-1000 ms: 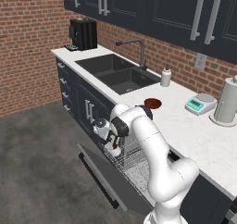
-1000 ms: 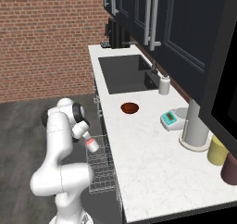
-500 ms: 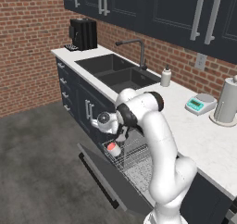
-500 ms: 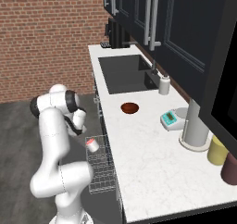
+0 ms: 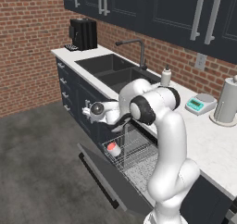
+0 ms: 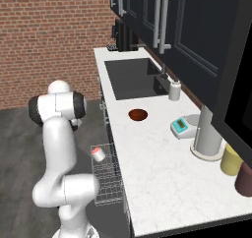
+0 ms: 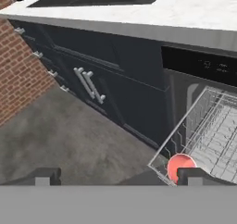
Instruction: Pick up the cup and bowl from the counter, place them in the dishwasher, and close the dishwasher door.
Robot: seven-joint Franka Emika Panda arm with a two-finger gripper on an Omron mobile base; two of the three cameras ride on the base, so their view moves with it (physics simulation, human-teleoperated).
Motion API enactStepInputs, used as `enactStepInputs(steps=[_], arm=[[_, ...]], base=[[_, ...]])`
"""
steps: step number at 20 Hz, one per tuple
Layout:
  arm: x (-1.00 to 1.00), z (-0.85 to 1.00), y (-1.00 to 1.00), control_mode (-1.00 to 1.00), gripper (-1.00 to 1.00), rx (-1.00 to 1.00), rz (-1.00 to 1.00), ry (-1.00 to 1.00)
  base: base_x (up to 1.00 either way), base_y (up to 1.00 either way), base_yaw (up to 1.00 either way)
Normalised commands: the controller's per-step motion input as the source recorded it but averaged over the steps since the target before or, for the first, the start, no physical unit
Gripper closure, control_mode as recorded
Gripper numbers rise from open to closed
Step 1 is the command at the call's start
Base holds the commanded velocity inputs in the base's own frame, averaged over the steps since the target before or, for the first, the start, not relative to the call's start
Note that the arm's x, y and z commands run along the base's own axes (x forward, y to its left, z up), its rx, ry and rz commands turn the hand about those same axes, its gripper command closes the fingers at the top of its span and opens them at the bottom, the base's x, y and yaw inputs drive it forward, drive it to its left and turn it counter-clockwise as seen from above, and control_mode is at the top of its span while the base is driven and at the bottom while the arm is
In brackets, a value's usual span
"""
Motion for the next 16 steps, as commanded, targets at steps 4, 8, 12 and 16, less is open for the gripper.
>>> enactStepInputs(steps=[4, 8, 12, 16], arm=[[0.00, 1.00, 0.11, -1.00, -1.00, -0.05, 0.00, -0.22], [0.00, 1.00, 0.00, -1.00, -1.00, -0.05, 0.00, -0.21], [0.00, 1.00, -0.18, -1.00, -1.00, 0.00, 0.00, -0.14], [-0.06, 0.99, -0.87, -1.00, -1.00, 0.01, -0.01, -0.03]], base=[[0.00, 0.00, 0.00], [0.00, 0.00, 0.00], [0.00, 0.00, 0.00], [0.00, 0.00, 0.00]])
